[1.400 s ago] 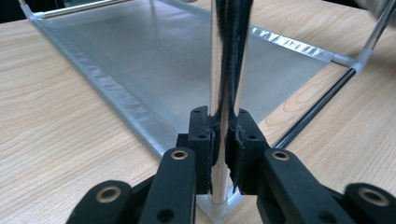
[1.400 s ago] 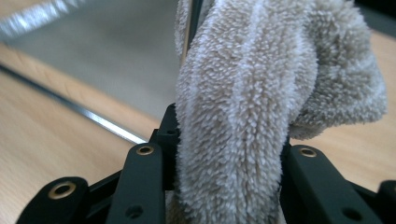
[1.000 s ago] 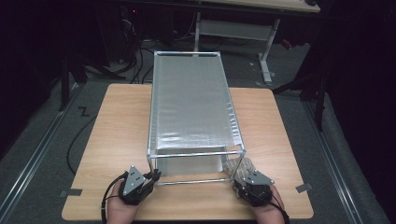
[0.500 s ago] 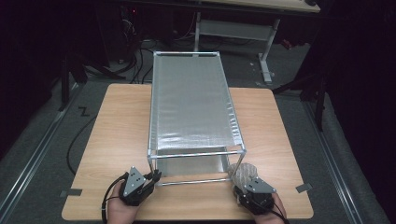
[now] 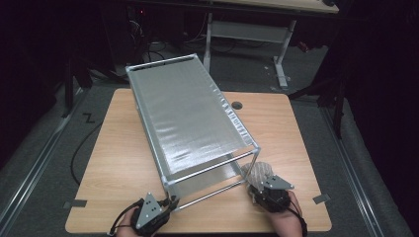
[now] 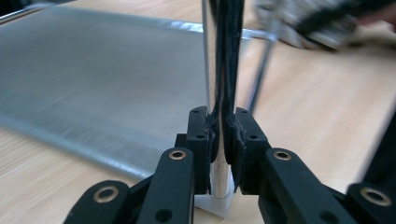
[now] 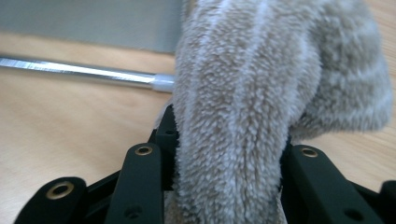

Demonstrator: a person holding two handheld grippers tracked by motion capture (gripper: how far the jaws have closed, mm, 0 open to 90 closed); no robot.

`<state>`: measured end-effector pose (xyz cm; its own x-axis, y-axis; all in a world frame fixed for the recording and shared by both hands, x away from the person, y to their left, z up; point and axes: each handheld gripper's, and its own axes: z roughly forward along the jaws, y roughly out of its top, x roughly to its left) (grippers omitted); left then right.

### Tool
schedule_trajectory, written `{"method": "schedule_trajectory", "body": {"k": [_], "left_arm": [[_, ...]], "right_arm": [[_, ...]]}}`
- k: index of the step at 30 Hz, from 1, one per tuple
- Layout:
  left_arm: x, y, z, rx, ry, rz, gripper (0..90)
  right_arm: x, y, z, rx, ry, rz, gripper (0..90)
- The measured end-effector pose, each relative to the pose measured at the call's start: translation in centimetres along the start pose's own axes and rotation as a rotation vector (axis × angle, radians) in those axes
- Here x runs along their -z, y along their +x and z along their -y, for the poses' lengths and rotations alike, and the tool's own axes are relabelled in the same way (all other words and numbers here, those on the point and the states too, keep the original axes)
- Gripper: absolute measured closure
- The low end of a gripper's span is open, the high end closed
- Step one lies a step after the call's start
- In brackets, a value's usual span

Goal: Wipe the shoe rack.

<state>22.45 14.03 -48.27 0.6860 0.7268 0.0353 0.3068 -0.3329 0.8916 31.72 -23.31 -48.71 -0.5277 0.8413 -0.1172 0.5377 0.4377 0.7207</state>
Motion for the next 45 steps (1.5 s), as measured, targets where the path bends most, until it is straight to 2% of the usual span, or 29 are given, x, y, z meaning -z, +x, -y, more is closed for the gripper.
{"method": "schedule_trajectory", "body": {"k": [3,6,10,16,20,24,27,30,33,37,41,45], "left_arm": [[-0.5,-1.8,-0.4,-0.048,0.003,0.051,78.5],[-1.1,-3.1,-0.7,-0.079,0.004,0.091,78.2],[-1.9,-4.2,-1.2,-0.110,0.004,0.135,78.0],[-3.3,-4.6,-1.9,-0.136,0.006,0.182,77.9],[-4.5,-4.7,-2.4,-0.138,0.012,0.204,77.7],[-5.4,-4.7,-2.7,-0.134,0.018,0.220,77.7],[-6.1,-4.7,-2.9,-0.129,0.020,0.232,77.7],[-6.7,-4.8,-3.1,-0.130,0.016,0.226,78.2],[-7.1,-4.8,-3.3,-0.113,0.011,0.227,78.6],[-8.3,-4.8,-3.8,-0.068,0.008,0.229,79.3],[-9.3,-5.0,-4.5,-0.071,0.023,0.208,79.3],[-11.6,-5.4,-5.8,-0.050,0.035,0.196,79.5]], "right_arm": [[0.3,-1.2,0.1,-0.032,-0.012,0.024,61.0],[1.2,-2.3,0.5,-0.069,-0.031,0.053,60.7],[2.5,-3.5,1.4,-0.104,-0.039,0.093,60.0],[4.1,-4.2,3.1,-0.130,-0.029,0.136,59.0],[5.0,-4.3,4.4,-0.146,-0.006,0.143,57.8],[5.3,-4.2,5.5,-0.152,0.033,0.132,55.7],[4.7,-4.1,6.0,-0.141,0.055,0.110,50.0],[4.9,-4.3,5.9,-0.155,0.017,0.105,42.2],[5.9,-4.0,5.5,-0.165,-0.040,0.129,36.6],[7.4,-3.6,4.7,-0.162,-0.113,0.157,36.0],[8.1,-2.9,4.2,-0.148,-0.161,0.152,37.2],[8.4,-2.0,3.4,-0.118,-0.193,0.124,38.3]]}}
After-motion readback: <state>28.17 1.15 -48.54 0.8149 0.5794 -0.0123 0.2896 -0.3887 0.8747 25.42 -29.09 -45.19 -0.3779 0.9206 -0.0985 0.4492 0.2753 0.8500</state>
